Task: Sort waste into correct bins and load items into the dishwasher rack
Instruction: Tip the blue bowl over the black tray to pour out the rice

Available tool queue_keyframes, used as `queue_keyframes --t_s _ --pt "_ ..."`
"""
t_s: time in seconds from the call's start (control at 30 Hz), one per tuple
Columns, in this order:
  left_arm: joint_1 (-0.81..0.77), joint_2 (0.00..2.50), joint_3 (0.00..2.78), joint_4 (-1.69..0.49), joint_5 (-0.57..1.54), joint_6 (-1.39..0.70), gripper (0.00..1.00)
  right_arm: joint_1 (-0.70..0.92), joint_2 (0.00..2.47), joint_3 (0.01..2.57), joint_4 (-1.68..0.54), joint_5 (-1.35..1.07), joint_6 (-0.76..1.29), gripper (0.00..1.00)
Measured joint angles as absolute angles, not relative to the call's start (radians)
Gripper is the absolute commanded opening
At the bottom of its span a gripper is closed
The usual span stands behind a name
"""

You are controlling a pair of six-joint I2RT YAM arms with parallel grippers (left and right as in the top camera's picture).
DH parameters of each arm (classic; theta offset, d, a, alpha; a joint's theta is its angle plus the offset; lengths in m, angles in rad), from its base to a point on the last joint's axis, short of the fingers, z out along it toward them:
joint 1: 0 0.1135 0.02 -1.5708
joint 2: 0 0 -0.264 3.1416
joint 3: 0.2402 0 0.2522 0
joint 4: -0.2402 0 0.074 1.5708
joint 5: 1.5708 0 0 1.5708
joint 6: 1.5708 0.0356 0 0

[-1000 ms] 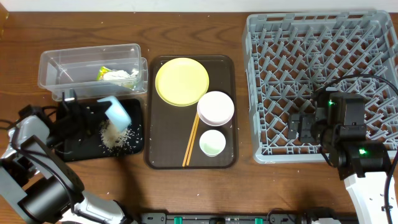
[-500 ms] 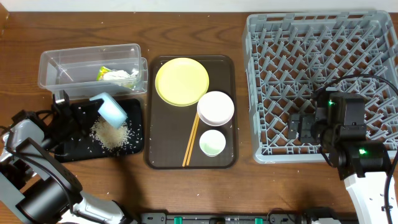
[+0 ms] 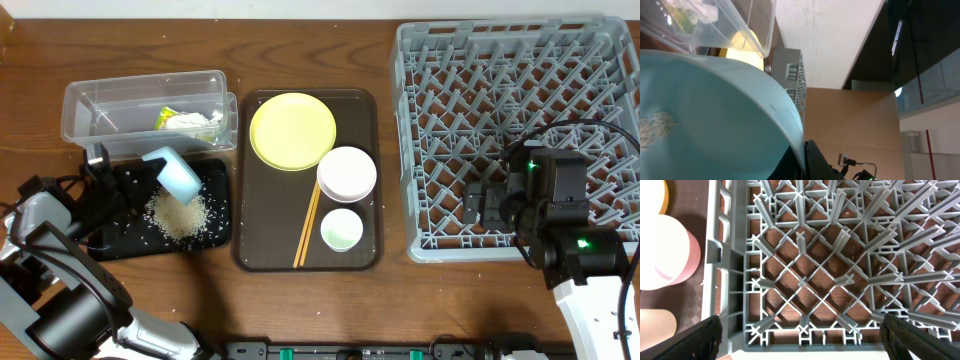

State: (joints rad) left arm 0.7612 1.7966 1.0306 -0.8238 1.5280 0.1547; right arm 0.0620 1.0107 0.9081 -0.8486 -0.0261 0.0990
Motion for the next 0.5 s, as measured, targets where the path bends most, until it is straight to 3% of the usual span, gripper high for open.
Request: queue_keyframes --t_s 0.2,0.27,0.5 --pt "0.761 1.797 1.031 -0.822 1.539 0.155 0.06 0.062 1.011 0.908 -0.849 -0.026 0.099 0.99" --pt "0.761 1.797 1.031 -0.821 1.540 0.158 0.10 0.062 1.011 0.908 -0.849 -0.026 0.099 0.99" --pt "0.761 1.797 1.031 -0.815 1.538 0.159 0.06 0.062 1.011 0.908 -0.849 -0.026 0.099 0.99"
